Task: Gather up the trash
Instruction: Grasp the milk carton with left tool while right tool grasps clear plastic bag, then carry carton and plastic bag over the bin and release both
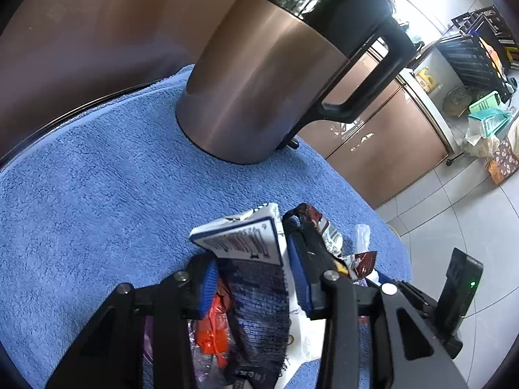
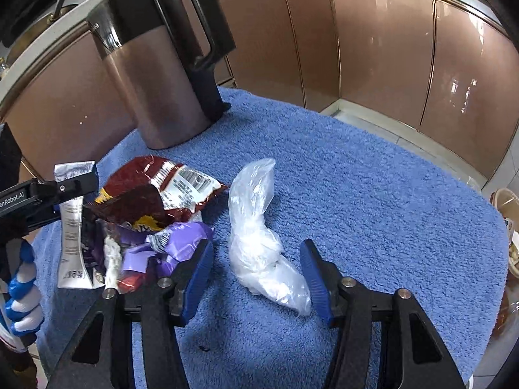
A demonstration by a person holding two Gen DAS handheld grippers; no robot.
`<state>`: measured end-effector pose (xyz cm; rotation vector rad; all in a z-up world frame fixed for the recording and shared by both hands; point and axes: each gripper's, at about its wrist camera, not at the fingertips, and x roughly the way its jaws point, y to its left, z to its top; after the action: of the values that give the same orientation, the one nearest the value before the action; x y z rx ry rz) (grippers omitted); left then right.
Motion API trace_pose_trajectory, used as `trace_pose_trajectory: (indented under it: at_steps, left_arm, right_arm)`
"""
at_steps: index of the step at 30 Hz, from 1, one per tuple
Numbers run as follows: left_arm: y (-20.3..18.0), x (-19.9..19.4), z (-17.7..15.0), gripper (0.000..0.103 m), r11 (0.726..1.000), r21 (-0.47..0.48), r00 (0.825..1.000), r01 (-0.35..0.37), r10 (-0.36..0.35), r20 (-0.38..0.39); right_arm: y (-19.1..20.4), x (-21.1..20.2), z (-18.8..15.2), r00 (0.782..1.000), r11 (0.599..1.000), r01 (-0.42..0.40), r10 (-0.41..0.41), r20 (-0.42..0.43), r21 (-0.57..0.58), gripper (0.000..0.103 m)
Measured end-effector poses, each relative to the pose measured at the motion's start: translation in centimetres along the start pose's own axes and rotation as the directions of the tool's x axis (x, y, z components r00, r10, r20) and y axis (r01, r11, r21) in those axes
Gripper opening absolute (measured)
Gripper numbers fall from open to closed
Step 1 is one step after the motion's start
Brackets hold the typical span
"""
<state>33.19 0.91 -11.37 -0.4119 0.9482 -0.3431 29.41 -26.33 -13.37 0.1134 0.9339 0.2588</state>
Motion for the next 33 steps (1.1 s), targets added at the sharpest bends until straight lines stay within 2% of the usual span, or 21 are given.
trace_pose_trajectory:
  at_steps: [3, 8, 16, 23, 26, 33]
  left_arm:
    - [-0.3, -0.3, 0.0, 0.036, 1.000, 0.000, 1.000, -0.002, 0.002, 0.015]
    - [-1.0, -2.8, -0.6, 0.033, 1.000, 0.002, 0.998, 0.004, -0.004, 0.062]
    - [-5.5, -9.3, -3.0, 0.033, 0.994, 0.103, 0.987, -0.024, 0.008, 0.158]
    - [-11.7, -14.9, -7.6, 0.033, 0.961, 0.249, 0.962, -0.117, 0.048, 0.269]
    - [-13.9, -16.9, -9.7, 0.033, 0.944, 0.295, 0.951, -0.148, 0.054, 0.306]
    - [-16.5, -20.1, -13.4, 0.033, 0.921, 0.355, 0.940, -0.163, 0.035, 0.339]
  right_arm:
    - [0.1, 0.3, -0.6, 1.000, 1.000, 0.016, -0.016, -0.001, -0.011, 0.029]
    - [-0.5, -1.7, -2.1, 0.999, 1.000, 0.013, -0.013, 0.040, 0.019, 0.026]
    - [0.6, -9.2, -5.1, 0.989, 1.000, 0.002, -0.005, 0.147, 0.025, 0.026]
    - [3.0, -16.2, -8.5, 0.976, 1.000, 0.011, -0.005, 0.218, -0.025, 0.026]
    - [3.8, -17.9, -9.2, 0.970, 1.000, 0.010, -0.003, 0.243, -0.025, 0.026]
    - [4.1, -23.2, -11.7, 0.951, 1.000, 0.030, -0.029, 0.307, 0.000, 0.026]
